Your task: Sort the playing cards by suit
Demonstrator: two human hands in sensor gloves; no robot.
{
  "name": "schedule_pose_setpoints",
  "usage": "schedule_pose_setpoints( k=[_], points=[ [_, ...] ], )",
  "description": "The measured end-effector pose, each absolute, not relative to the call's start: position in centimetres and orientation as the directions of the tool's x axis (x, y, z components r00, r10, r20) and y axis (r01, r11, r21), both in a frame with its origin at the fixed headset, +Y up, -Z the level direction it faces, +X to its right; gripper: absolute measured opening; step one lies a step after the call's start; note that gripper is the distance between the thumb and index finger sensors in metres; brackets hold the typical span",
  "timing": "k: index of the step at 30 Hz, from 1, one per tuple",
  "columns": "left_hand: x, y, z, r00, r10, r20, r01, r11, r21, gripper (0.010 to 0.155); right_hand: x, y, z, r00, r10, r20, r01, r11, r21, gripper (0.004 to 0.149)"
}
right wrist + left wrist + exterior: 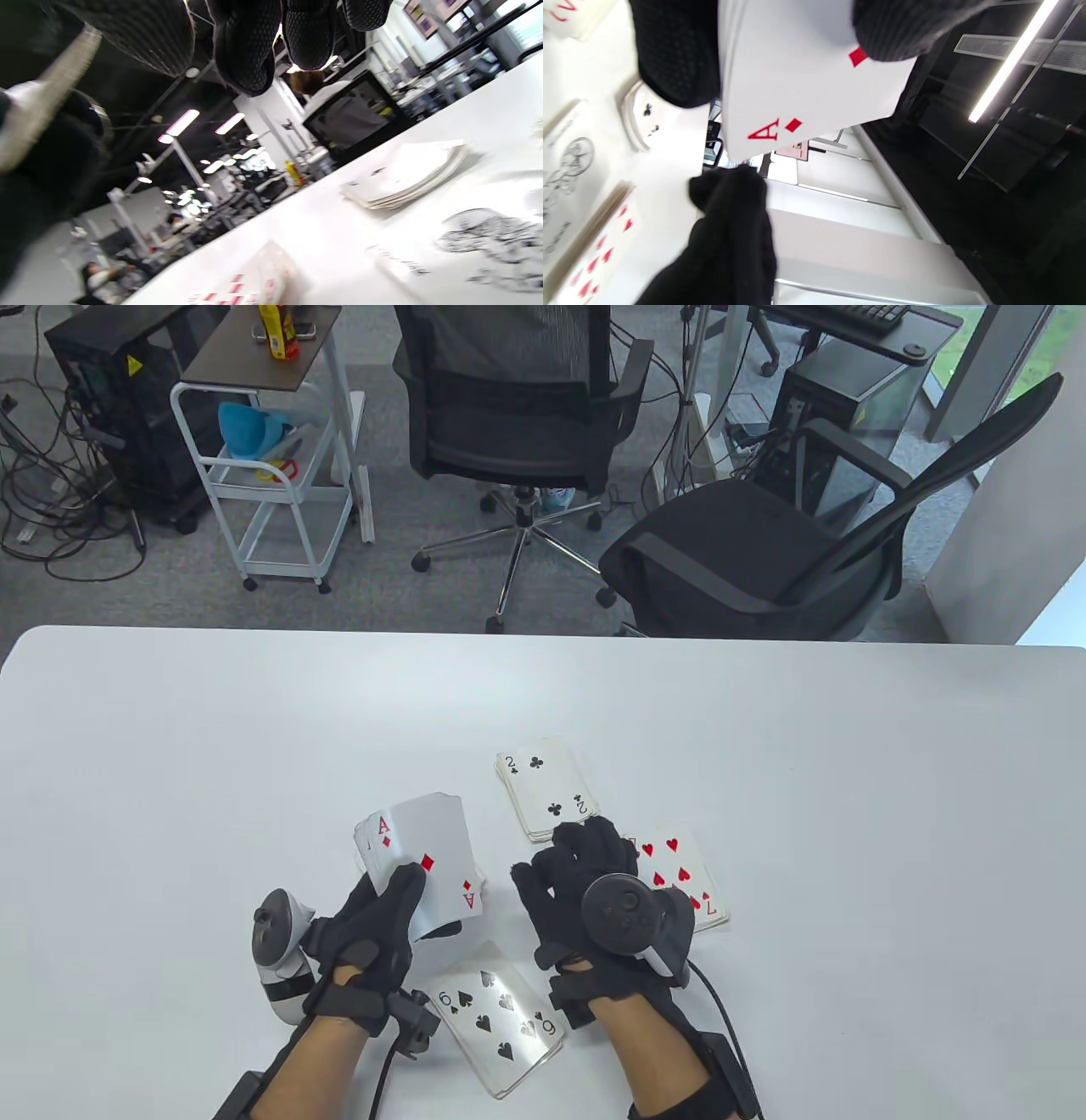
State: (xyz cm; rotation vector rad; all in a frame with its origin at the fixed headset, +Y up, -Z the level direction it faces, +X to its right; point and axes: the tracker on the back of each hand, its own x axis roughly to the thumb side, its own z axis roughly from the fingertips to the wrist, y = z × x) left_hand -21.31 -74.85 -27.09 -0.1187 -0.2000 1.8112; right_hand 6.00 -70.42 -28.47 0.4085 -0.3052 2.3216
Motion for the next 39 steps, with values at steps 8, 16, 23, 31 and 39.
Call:
schedule_pose_setpoints(
  k=[8, 16, 23, 31, 39],
  points=[
    [-20.2, -75.6, -26.9, -0.176, 0.984, 0.0, -0.956, -0.171, -0.237, 0.05, 5.3, -69.8, -27.3, -0.64, 0.652, 0.406, -0.736, -0.672, -0.082, 0.053],
    [-19.8, -76.0, -26.9, -0.178, 0.983, -0.035, -0.951, -0.181, -0.252, 0.05, 4.1, -70.8, -27.2, -0.668, 0.638, 0.382, -0.688, -0.726, 0.01, 0.058],
    [-19.7, -76.2, -26.8, -0.203, 0.977, -0.06, -0.946, -0.211, -0.248, 0.049, 3.3, -71.0, -26.7, -0.659, 0.62, 0.425, -0.702, -0.71, -0.053, 0.058],
    [-19.4, -76.2, -26.6, -0.206, 0.977, -0.056, -0.946, -0.214, -0.244, 0.049, 3.2, -70.7, -26.4, -0.659, 0.62, 0.425, -0.705, -0.706, -0.064, 0.054],
    [-19.1, -76.4, -26.7, -0.249, 0.964, -0.091, -0.912, -0.265, -0.314, 0.053, 3.8, -70.2, -26.2, -0.628, 0.631, 0.456, -0.752, -0.644, -0.145, 0.039]
  ],
)
